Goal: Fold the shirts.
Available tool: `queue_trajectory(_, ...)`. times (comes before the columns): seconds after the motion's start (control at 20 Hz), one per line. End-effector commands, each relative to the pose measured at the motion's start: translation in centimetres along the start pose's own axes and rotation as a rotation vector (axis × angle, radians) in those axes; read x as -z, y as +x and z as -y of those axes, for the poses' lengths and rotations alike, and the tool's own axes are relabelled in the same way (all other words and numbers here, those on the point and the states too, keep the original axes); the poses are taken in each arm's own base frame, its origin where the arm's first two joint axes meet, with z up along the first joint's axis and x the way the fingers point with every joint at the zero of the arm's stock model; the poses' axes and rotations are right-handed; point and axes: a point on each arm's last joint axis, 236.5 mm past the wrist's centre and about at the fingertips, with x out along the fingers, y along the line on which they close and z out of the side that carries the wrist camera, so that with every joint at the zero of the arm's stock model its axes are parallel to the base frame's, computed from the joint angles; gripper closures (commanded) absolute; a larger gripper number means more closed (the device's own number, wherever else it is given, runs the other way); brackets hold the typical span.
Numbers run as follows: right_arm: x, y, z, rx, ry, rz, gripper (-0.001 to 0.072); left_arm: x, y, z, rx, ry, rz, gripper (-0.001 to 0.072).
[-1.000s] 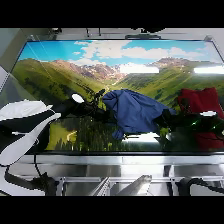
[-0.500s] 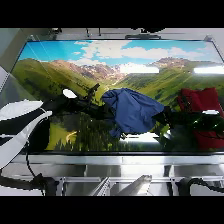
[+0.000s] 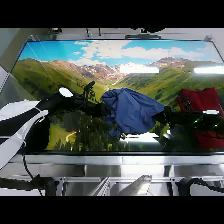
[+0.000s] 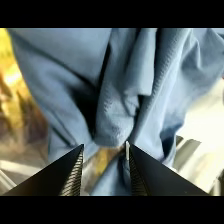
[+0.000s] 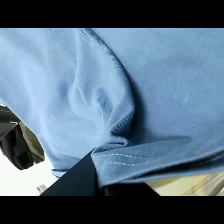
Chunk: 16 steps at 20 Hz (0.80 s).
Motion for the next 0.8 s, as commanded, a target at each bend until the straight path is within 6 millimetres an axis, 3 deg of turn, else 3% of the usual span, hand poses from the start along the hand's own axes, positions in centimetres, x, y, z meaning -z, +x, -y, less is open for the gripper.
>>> queue_trajectory(0.0,0.0,0.0,0.0,0.000,-0.007,0.000,0.0696,-0.3,1.5,0.4,-0.033,0.038,0.026,0.0413)
queue_trajectory(0.15,0.0,0.0,0.0,-0.001,-0.007,-0.001,0.0696,1.0,3.5,-0.2,-0.038,0.025,-0.022,0.0417)
queue_trajectory(0.2,0.0,0.0,0.0,-0.002,-0.007,-0.002,0.0696,1.0,3.9,-0.4,-0.035,0.011,-0.025,0.0520)
queue_trajectory(0.25,0.1,0.0,-0.1,-0.005,-0.007,-0.006,0.0696,0.9,4.0,-0.4,-0.022,-0.008,-0.019,0.0703)
queue_trajectory(0.35,0.5,-0.1,-0.8,-0.035,0.000,-0.022,0.0697,-0.2,3.4,0.3,0.013,-0.043,0.017,0.0697)
queue_trajectory(0.45,0.8,-0.6,-3.4,-0.130,0.003,-0.031,0.0697,-1.6,1.3,2.0,0.056,-0.030,0.054,0.0698)
queue_trajectory(0.55,-0.2,-3.3,-8.6,-0.314,-0.065,0.019,0.0697,-3.6,-3.2,5.1,0.101,0.048,0.119,0.0698)
queue_trajectory(0.6,-1.1,-5.7,-12.0,-0.426,-0.117,0.063,0.0697,-4.7,-6.3,7.0,0.124,0.096,0.161,0.0698)
queue_trajectory(0.75,-2.0,-16.1,-22.9,-0.740,-0.341,0.244,0.0697,-6.8,-19.1,14.1,0.161,0.294,0.368,0.0698)
